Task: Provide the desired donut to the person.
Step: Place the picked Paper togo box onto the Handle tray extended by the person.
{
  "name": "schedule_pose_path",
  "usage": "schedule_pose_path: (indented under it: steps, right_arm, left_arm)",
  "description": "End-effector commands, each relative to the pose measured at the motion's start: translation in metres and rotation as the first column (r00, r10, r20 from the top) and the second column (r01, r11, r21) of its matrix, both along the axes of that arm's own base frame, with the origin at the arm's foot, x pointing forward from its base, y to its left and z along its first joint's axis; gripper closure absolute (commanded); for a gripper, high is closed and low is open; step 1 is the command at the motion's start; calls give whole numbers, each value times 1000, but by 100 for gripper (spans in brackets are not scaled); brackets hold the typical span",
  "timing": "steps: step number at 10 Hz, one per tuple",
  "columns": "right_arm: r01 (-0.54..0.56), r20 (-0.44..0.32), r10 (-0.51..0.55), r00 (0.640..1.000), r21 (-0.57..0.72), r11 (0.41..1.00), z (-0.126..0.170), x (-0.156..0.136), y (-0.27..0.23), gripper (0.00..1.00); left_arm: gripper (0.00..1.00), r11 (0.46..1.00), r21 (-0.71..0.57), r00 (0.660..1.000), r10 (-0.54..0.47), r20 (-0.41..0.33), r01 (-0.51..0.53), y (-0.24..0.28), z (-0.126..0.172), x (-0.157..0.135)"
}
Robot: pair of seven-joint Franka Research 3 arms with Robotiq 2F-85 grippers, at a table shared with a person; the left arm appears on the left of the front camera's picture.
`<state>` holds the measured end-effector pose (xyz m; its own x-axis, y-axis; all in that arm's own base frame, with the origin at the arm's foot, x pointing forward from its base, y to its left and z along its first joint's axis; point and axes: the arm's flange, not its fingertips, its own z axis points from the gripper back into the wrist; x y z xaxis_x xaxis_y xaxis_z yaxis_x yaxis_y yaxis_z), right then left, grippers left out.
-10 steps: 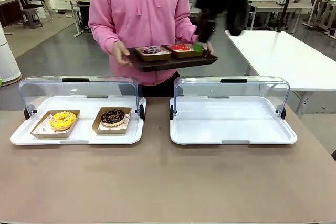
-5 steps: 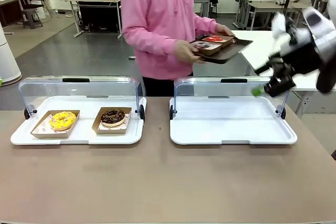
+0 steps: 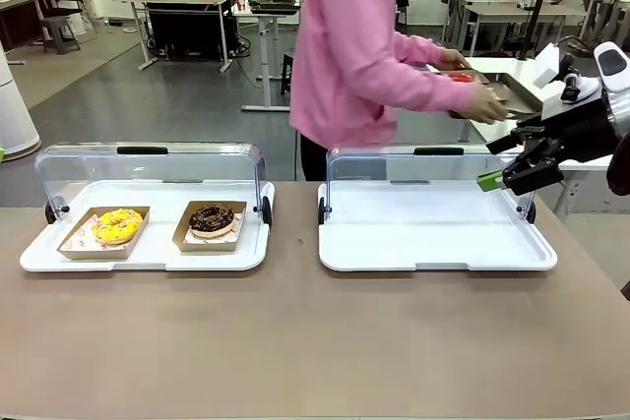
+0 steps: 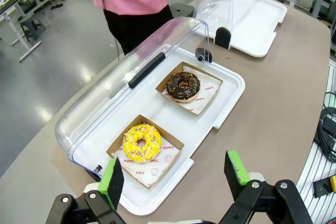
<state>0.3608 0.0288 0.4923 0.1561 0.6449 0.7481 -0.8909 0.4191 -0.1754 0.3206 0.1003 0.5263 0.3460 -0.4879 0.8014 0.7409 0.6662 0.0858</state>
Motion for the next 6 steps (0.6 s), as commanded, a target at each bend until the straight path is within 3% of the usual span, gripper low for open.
schedule_pose_path:
  steps: [1, 6]
  right_arm:
    - [32, 5, -32, 999, 23, 999, 0, 9, 5, 0]
    - [151, -10, -150, 989, 32, 988, 5, 12, 0, 0]
  left_arm:
    - [0, 1000, -14, 1000, -2, 1, 2, 1, 0, 1]
    - [0, 1000, -14, 1000, -2, 1, 2, 1, 0, 1]
